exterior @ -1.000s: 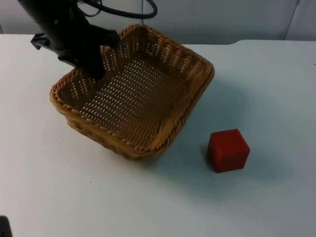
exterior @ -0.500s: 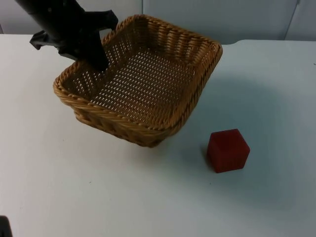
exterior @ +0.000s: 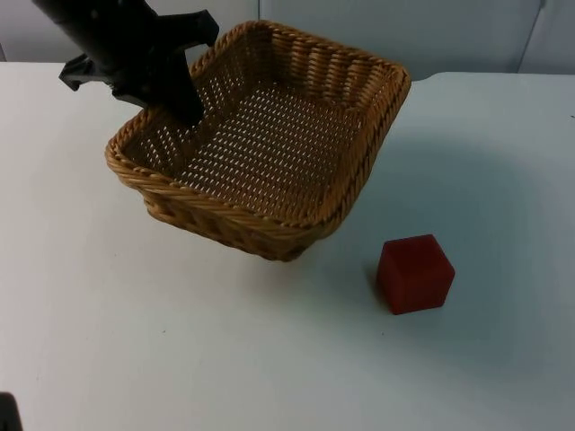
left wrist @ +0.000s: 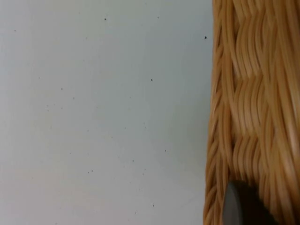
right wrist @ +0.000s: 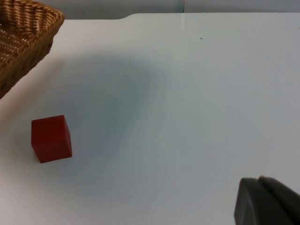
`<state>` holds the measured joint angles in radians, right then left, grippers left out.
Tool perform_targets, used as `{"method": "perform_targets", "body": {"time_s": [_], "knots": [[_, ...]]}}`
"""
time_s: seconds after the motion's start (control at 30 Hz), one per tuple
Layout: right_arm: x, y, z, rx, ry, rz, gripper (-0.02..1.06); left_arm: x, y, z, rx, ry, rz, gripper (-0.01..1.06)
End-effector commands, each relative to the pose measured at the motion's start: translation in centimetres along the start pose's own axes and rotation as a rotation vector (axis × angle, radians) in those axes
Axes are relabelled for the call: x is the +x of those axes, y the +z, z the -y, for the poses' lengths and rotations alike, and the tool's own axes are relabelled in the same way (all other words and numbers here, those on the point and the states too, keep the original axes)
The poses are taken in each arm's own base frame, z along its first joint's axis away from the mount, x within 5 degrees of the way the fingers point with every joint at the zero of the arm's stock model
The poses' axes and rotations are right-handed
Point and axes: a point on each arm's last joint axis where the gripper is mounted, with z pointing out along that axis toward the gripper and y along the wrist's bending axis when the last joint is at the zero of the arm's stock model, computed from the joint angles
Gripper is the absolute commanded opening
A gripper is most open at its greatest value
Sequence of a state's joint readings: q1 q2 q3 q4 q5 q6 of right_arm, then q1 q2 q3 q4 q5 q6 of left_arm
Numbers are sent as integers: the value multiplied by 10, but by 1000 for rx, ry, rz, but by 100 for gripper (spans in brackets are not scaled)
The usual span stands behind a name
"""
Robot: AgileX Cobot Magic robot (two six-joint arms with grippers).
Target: Pick up the basket with the left hand and place the cube into the basket with the right hand.
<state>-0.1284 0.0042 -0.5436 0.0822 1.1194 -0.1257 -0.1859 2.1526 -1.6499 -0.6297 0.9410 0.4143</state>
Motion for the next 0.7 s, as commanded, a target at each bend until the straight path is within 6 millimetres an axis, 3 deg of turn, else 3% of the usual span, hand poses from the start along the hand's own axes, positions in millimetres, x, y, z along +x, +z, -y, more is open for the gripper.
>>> {"method": "perform_targets", "body": {"time_s": [0.0,0.67], "knots": [[0,0,0,-1,-4,12,0,-5,-10,7,28,-8,34,0],[0,0,0,-1,-4,14,0,-6,-10,7,25,-9,42,0]]}}
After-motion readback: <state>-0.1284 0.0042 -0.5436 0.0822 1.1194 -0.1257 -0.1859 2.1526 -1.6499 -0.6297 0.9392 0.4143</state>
